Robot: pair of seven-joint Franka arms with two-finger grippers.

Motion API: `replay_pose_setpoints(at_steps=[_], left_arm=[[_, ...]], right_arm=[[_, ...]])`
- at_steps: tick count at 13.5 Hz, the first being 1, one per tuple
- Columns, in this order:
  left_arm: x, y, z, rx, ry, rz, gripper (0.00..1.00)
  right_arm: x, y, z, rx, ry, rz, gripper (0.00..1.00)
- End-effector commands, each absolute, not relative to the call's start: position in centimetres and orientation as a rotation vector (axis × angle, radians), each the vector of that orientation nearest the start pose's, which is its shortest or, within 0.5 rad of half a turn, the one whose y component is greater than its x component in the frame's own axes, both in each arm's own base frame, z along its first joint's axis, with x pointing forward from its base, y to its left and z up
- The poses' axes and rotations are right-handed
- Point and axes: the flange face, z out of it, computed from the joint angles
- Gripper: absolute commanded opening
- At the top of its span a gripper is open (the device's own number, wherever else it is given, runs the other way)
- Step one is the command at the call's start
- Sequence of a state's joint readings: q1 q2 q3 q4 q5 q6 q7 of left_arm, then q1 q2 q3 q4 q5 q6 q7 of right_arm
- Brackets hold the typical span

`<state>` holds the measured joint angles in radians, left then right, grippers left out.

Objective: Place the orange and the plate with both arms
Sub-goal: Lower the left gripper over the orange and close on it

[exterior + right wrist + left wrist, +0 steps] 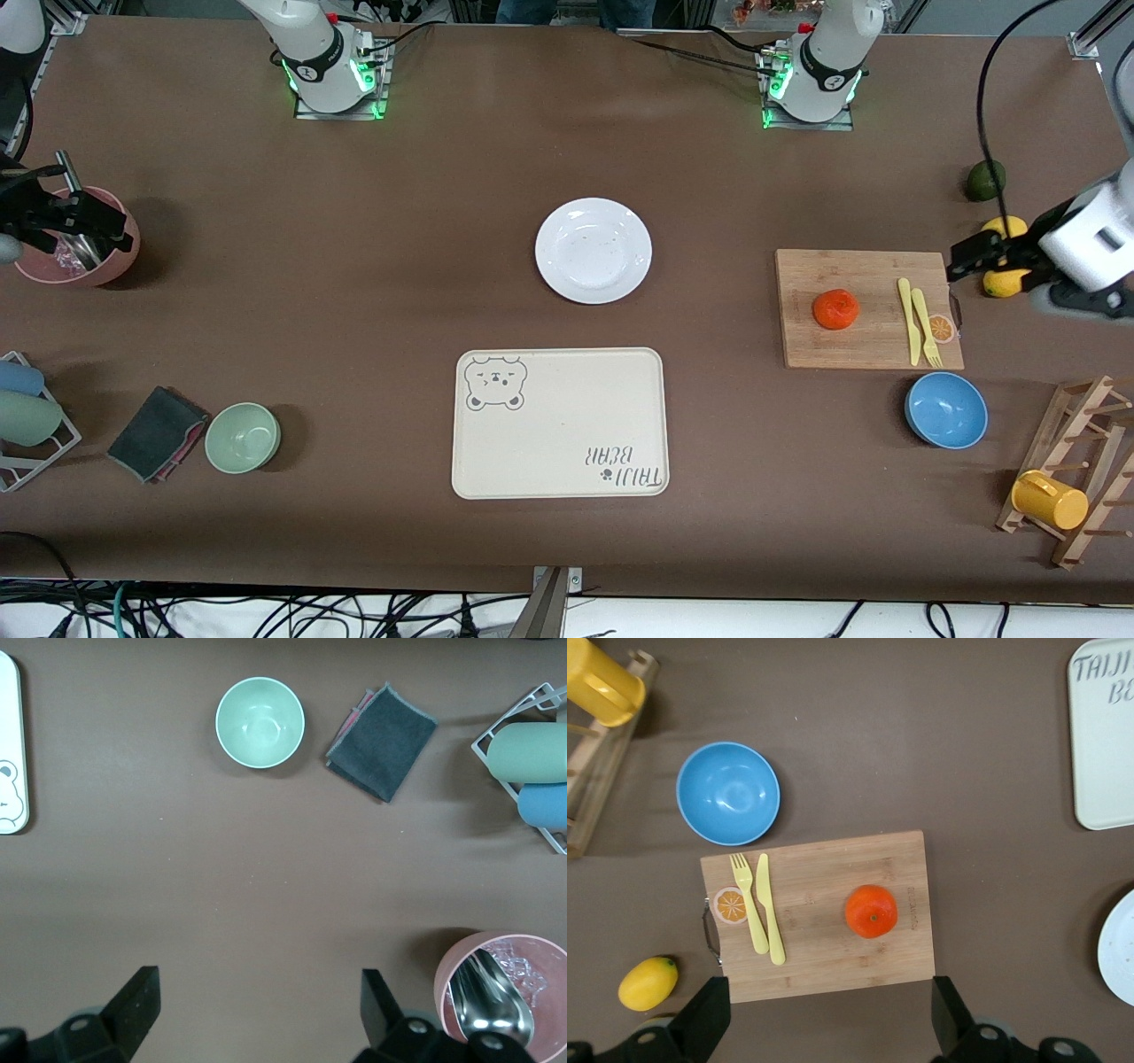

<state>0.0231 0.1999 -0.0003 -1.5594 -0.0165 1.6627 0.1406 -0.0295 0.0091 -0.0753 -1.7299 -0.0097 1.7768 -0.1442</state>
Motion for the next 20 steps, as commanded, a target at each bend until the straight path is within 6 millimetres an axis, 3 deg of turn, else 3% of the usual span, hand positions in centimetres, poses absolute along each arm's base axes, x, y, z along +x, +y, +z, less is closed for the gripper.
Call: replay_pose_setpoints(at_steps=[1,5,9,12,16,18,20], left_arm=[[63.0,1.2,49.2,-3.167,0.173,0.215,1.0],[62.8,0.5,40.3,-3.159,0.192,0.379,1.0],[57.7,0.0,33.7,-3.158,0.188,0.161,1.0],[55.4,-0.1,28.7,-3.156,0.176,0.064,1.0],[54.1,-0.3,24.3,-3.157,0.076,0.086,1.0],[54.1,-0.4,23.2,-3.159,0.047,0.101,1.0],[54.1,-1.7,20.9,-3.164,0.028,0.1,1.0]], right_arm=[[56.5,-6.0,56.4,-3.168,-0.092,-0.063,1.0],[56.5,-6.1,56.5,-3.168,-0.092,-0.065,1.0],[56.4,-6.1,56.4,-3.168,-0.092,-0.06,1.0],[56.4,-6.1,56.4,-3.168,-0.092,-0.06,1.0],[56.4,-6.0,56.4,-3.167,-0.092,-0.058,1.0],[56.4,-6.0,56.4,-3.167,-0.094,-0.056,1.0],[56.4,-6.0,56.4,-3.167,-0.094,-0.056,1.0]])
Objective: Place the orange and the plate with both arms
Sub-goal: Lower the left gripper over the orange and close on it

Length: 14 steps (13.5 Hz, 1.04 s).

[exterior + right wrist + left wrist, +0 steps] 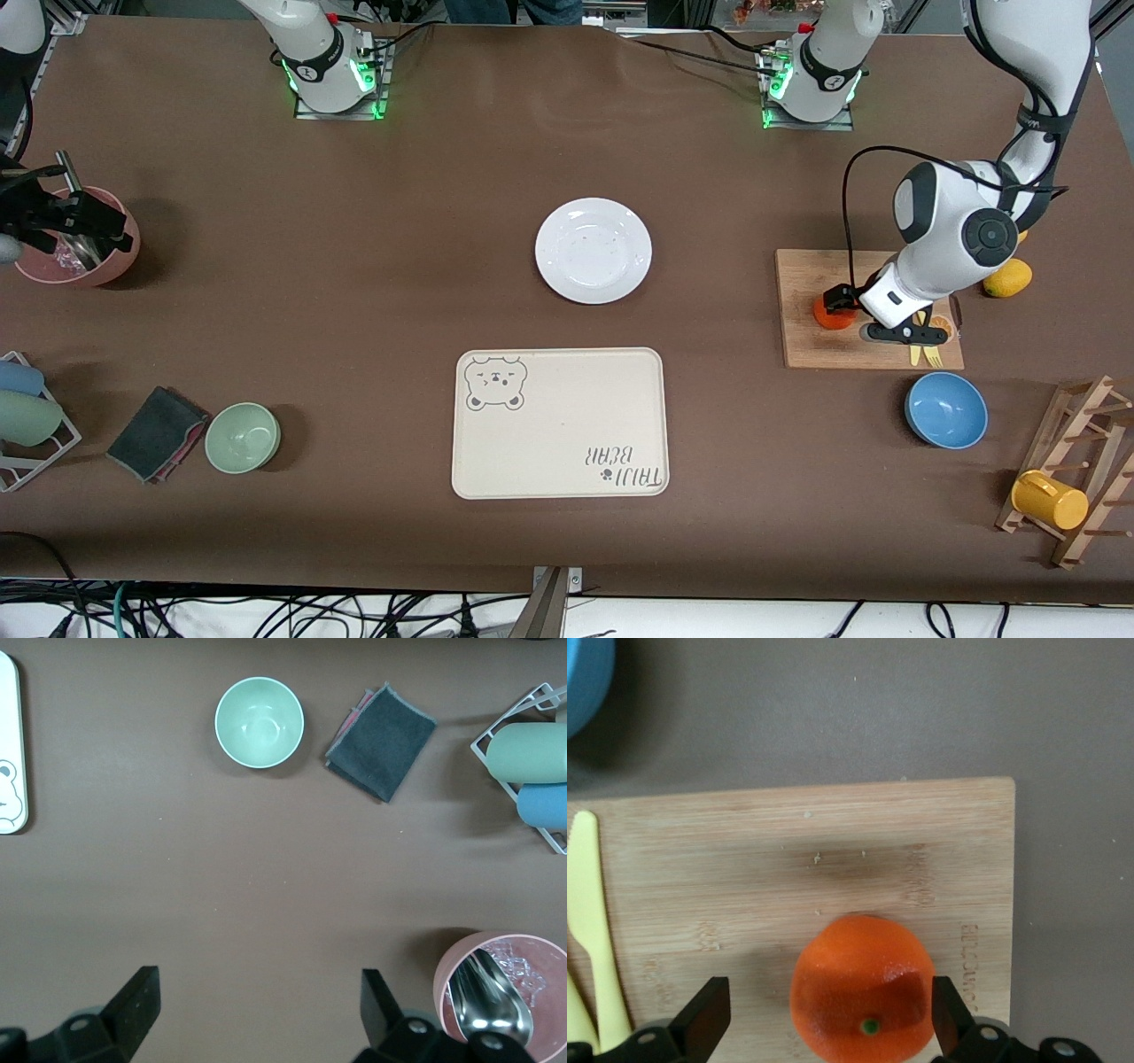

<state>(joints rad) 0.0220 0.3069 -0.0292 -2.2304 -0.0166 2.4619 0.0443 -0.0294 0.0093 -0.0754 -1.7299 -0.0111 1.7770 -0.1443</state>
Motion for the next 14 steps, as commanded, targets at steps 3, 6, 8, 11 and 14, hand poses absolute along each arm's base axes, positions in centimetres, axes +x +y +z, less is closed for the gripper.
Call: replay_pose_setpoints(at_steps=[3,6,8,11,14], left_arm=[[53.9,-2.6,20.0,-3.162,-0.051,0.113,1.0],[53.8,-2.6,19.5,-3.161,-0.042,0.13,0.96],[53.6,-2.6,19.4,-3.16,-0.03,0.142,0.77],[53.7,-2.5,19.9,-3.158,-0.035,0.156,0.37],[55.2,-2.7,23.7,-3.154,-0.053,0.193,0.16]], right_arm=[[56.4,-6.0,56.4,-3.167,-0.094,-0.053,1.0],[56.4,-6.1,56.4,-3.167,-0.092,-0.053,1.0],[56.4,-6.0,56.4,-3.167,-0.094,-0.053,1.0],[56.4,-6.0,56.4,-3.167,-0.094,-0.053,1.0],[56.4,-6.0,56.4,-3.167,-0.094,-0.053,1.0]])
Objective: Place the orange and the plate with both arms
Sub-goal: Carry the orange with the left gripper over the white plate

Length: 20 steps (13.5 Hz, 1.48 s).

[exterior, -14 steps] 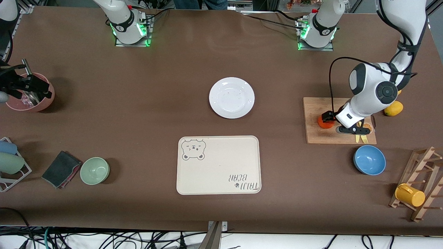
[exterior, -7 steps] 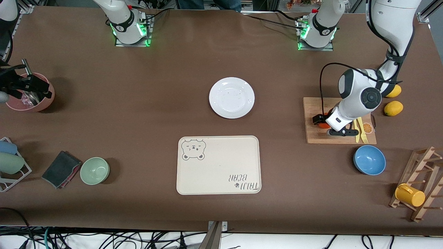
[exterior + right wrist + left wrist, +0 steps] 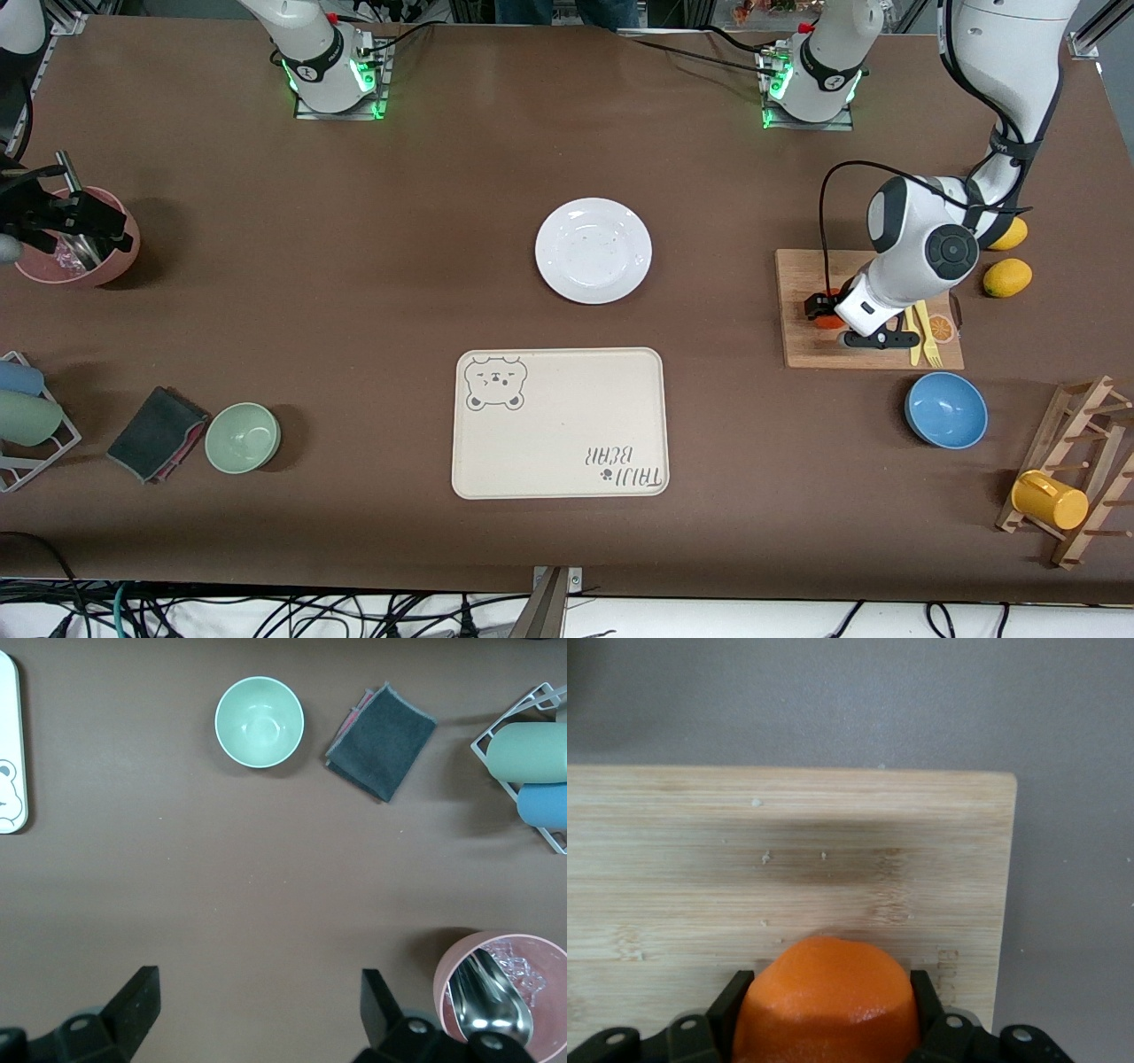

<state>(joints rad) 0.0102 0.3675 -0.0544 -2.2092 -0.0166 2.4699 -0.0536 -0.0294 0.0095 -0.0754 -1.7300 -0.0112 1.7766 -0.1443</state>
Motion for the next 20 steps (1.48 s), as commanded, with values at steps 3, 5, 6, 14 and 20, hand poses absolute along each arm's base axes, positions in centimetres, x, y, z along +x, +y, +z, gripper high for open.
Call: replay_pose_setpoints(at_steps=[3,5,6,14,20], left_arm=[[55.0,-9.0,25.4,-3.157,-0.147,0.244,0.16],[54.8,-14.6,26.3,-3.159,-0.306,0.228,0.16],[54.1,-17.2,26.6,-3.156,-0.361,0.23,0.16],[48.3,-37.8,25.1,-3.057,-0.795,0.283,0.17],[47.8,-44.8,20.7,-2.983,-1.012,0.363,0.18]], right_arm=[[56.4,-6.0,56.5,-3.167,-0.094,-0.056,1.0],[56.4,-6.0,56.4,-3.167,-0.094,-0.053,1.0],[56.4,-6.0,56.4,-3.167,-0.092,-0.053,1.0],[56.4,-6.0,56.4,-3.167,-0.094,-0.056,1.0],[56.4,-6.0,56.4,-3.167,-0.092,-0.056,1.0]])
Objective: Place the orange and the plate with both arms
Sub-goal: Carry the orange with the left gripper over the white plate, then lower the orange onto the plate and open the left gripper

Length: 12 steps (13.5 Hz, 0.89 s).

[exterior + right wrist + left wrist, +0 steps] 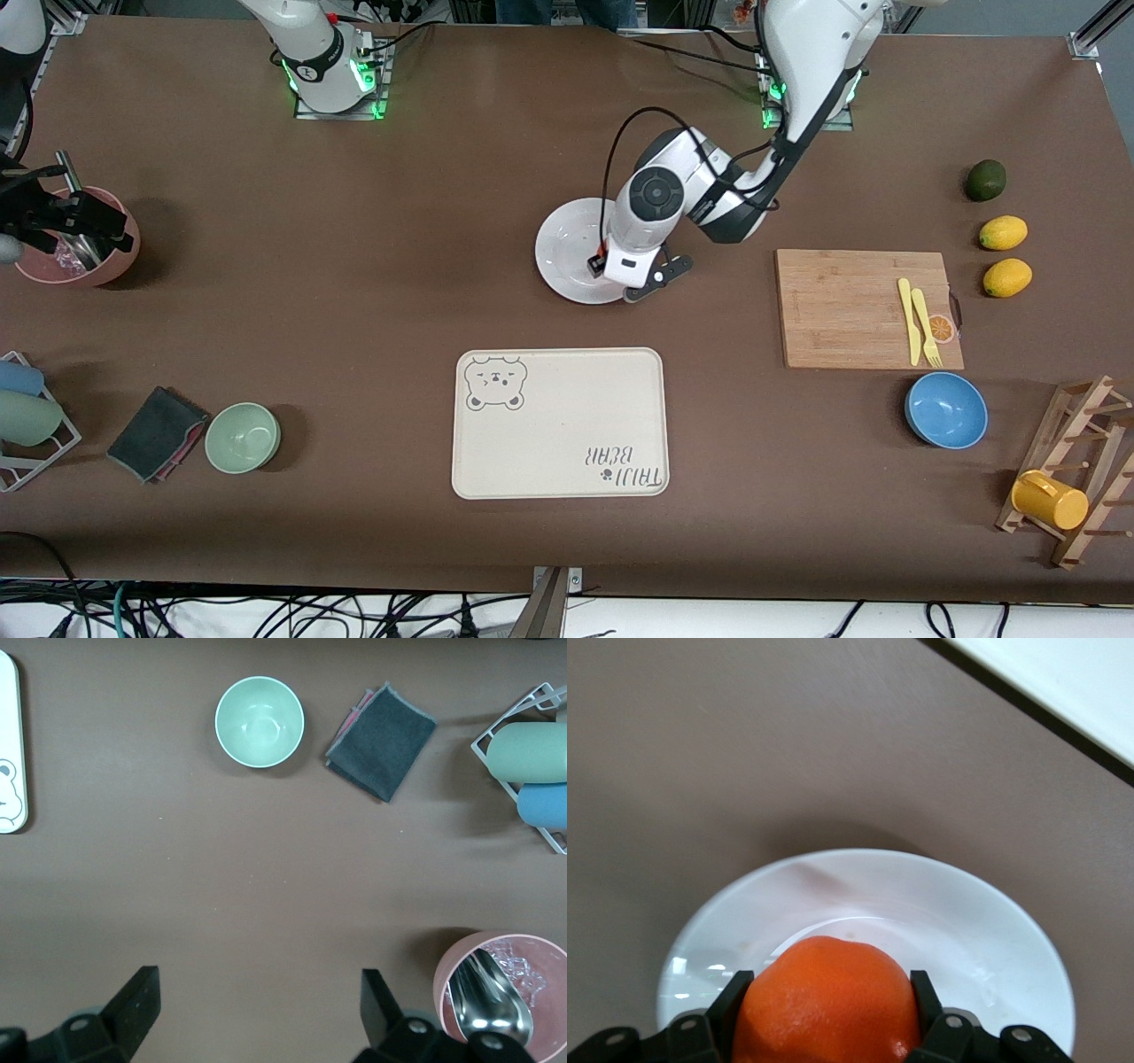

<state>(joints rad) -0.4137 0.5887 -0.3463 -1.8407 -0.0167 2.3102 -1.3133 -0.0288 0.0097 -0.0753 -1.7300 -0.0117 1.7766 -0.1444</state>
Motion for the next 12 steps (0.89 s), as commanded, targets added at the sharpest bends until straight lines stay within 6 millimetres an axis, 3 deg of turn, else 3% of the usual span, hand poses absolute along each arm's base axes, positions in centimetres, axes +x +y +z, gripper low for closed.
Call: replay_pose_setpoints(at_steps=[1,3,5,6,7,10,12], left_arm=[[47.0,-45.8,20.4,-2.981,-0.999,0.37,0.18],[45.7,-46.7,19.1,-2.962,-0.985,0.386,0.19],[44.7,-47.6,18.4,-2.96,-0.952,0.392,0.26],[44.7,-47.5,18.4,-2.961,-0.952,0.392,0.49],[44.7,-47.5,18.4,-2.959,-0.954,0.393,0.99],[45.4,-46.8,19.5,-2.94,-0.961,0.39,1.0],[47.8,-45.7,21.4,-2.891,-0.981,0.39,1.0]], right_arm=[[56.4,-6.0,56.4,-3.167,-0.092,-0.058,1.0],[56.4,-6.0,56.4,-3.167,-0.092,-0.058,1.0],[56.4,-6.0,56.4,-3.167,-0.094,-0.056,1.0],[56.4,-6.0,56.4,-3.167,-0.094,-0.056,1.0],[56.4,-6.0,56.4,-3.167,-0.094,-0.056,1.0],[56.4,-6.0,56.4,-3.167,-0.092,-0.056,1.0],[56.4,-5.9,56.4,-3.167,-0.097,-0.056,1.0]])
